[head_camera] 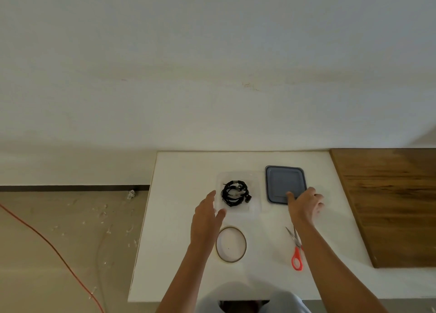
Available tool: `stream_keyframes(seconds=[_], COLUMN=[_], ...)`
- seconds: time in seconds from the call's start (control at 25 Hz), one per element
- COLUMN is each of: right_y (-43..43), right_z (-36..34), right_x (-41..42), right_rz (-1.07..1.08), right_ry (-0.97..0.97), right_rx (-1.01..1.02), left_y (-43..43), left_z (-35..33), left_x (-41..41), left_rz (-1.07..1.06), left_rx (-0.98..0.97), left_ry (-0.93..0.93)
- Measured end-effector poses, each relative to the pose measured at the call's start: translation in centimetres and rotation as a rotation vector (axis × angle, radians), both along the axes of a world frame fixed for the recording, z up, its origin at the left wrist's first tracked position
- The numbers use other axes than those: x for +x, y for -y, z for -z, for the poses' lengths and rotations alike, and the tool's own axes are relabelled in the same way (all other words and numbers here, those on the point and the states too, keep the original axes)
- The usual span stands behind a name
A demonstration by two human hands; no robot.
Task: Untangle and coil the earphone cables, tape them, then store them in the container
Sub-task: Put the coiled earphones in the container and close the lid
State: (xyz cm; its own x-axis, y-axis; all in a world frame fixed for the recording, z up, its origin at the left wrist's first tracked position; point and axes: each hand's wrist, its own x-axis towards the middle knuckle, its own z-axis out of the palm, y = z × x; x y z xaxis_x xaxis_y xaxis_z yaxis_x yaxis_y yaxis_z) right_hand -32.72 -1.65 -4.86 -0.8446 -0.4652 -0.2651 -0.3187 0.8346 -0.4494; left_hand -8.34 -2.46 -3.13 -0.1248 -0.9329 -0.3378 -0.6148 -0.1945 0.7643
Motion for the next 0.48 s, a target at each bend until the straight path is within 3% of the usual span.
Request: stream_keyframes(seconds=[0.12, 0.28, 0.4, 0.48], right_y=[0.6, 0.6, 0.2, -0.2], right_z=[0.2, -1.7, -4.4, -5.4], right_x=[-0.2, 0.9, 3.3, 5.4], right_rz=[0.090, 0.009, -0.064, -0.180], right_ry=[0.147, 0.254, 0.165, 0.000], right_rx=[-0.032, -0.321, -0.555, -0.666], left_y=[0.1, 0.0, -0.2, -0.4], left_z=[0.1, -0.1, -0.4, -0.6], left_x=[-0.1, -0.2, -0.5, -0.8], left_rz=[-0.033, -0.035, -0.049, -0.059], left_rx=[0.023, 0.018, 0.004, -0.012], left_ry=[-0.038, -0.022, -0.010, -0.023])
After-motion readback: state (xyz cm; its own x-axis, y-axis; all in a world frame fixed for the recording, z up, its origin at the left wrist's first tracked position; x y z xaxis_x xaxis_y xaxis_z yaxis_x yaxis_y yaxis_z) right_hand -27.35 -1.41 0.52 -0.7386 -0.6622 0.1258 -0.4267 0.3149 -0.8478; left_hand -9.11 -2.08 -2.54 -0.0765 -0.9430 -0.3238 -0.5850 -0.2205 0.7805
